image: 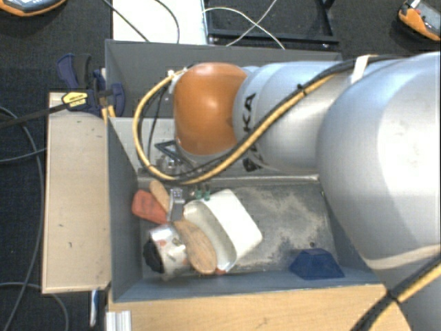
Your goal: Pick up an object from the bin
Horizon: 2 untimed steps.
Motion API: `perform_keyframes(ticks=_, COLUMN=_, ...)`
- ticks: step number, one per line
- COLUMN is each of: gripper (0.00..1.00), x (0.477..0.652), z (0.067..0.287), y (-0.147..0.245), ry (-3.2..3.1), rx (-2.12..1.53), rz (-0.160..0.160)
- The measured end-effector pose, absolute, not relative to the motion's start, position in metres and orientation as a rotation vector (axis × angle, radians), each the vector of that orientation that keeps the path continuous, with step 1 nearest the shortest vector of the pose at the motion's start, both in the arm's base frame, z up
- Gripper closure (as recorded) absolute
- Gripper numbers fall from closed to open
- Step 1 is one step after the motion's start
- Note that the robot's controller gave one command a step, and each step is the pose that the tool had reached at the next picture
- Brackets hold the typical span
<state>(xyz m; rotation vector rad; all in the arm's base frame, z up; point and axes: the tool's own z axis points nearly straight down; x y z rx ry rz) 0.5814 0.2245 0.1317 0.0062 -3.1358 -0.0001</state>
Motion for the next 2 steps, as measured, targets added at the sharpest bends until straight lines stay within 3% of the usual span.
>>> perform_keyframes(ticks=1, gripper=0.00, x=0.584, z=0.137, y=0.223, ry=-3.144, rx=-0.007, rz=-0.003)
perform_keyframes(ticks=2, gripper=0.00, x=0.577, z=0.073, y=0.255, ry=-3.145, rx=-0.109, rz=-0.008)
